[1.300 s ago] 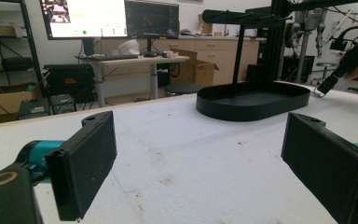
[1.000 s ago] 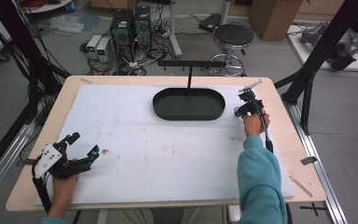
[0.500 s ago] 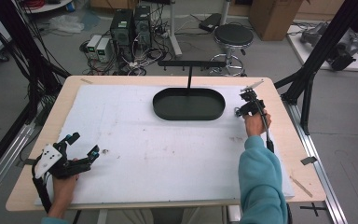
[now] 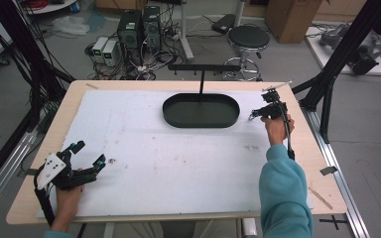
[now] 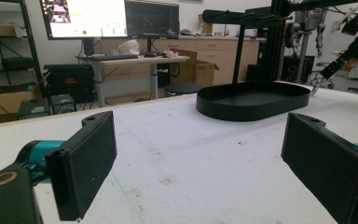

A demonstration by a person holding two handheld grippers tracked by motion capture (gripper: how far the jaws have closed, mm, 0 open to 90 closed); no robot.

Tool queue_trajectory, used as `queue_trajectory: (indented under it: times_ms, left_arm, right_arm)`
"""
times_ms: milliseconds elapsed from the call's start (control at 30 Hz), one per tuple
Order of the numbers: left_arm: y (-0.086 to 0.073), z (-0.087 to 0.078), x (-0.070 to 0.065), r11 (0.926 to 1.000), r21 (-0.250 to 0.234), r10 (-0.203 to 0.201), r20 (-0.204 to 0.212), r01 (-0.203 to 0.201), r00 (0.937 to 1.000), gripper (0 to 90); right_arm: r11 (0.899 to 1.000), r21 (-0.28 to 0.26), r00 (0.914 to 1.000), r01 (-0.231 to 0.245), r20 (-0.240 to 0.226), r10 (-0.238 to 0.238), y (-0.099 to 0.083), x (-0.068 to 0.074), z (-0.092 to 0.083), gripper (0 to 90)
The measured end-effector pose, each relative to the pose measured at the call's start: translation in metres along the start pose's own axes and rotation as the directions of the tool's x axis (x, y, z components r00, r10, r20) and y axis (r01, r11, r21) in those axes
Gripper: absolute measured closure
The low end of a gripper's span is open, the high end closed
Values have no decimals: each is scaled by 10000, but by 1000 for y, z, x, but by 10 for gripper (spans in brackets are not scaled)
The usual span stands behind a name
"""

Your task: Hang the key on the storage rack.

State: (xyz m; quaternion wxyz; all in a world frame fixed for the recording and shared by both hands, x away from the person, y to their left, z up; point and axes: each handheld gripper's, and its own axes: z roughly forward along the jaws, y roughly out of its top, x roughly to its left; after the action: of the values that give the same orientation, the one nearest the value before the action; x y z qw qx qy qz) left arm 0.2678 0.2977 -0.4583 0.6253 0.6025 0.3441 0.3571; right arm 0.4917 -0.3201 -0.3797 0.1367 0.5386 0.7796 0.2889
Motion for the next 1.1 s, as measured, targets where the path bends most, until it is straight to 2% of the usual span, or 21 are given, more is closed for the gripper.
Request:
queue_trajectory:
  times_ms: [67, 100, 267, 367, 467, 567, 600, 633, 667, 700, 767, 867, 1000, 1100]
  left_arm:
    - [0, 0, 0, 10000, 1, 5, -2, -5, 10000, 106]
    - [0, 0, 0, 10000, 2, 7, -2, -7, 10000, 106]
    - [0, 0, 0, 10000, 5, 29, 2, -29, 10000, 106]
    - [0, 0, 0, 10000, -7, 20, 1, -20, 10000, 106]
    - [0, 0, 0, 10000, -12, 15, 4, -15, 10000, 106]
    - [0, 0, 0, 10000, -16, 3, -6, -3, 10000, 106]
    - [0, 0, 0, 10000, -9, 13, 5, -13, 10000, 106]
    - [0, 0, 0, 10000, -7, 28, 0, -28, 10000, 106]
    - [0, 0, 0, 10000, -3, 27, 0, -27, 10000, 106]
    - [0, 0, 0, 10000, -10, 19, 0, -19, 10000, 106]
    - [0, 0, 0, 10000, -9, 17, 2, -17, 10000, 107]
    - [0, 0, 0, 10000, -4, 26, 3, -26, 10000, 106]
    - [0, 0, 0, 10000, -11, 15, 4, -15, 10000, 106]
    - [0, 0, 0, 10000, -6, 23, 7, -23, 10000, 106]
  right_arm:
    - [9994, -337, 9996, 107, -261, -116, 1, 1, -7, 898]
    - [9976, -676, 9987, 118, -485, -151, 1, 2, -13, 898]
    - [9942, -1063, 9965, 163, -796, -248, 1, 3, -25, 898]
    - [9889, -1480, 9934, 134, -1107, -300, 2, 4, -33, 899]
    - [9862, -1557, 9909, 557, -1127, -738, 8, 7, -41, 898]
    - [9784, -1895, 9870, 827, -1203, -1067, 18, 15, -51, 898]
    - [9777, -1910, 9854, 876, -1271, -1131, 20, 17, -53, 898]
    - [9729, -1999, 9814, 1165, -1272, -1436, 28, 23, -58, 898]
    - [9729, -1999, 9814, 1165, -1272, -1436, 28, 23, -58, 898]
    - [9665, -2229, 9772, 1271, -1387, -1605, 36, 28, -62, 898]
    - [9659, -2249, 9766, 1283, -1410, -1626, 38, 29, -64, 898]
    - [9598, -2418, 9712, 1424, -1529, -1826, 50, 35, -69, 898]
    - [9517, -2578, 9606, 1667, -1751, -2157, 62, 39, -74, 898]
    - [9371, -2999, 9504, 1784, -1941, -2431, 68, 40, -76, 898]
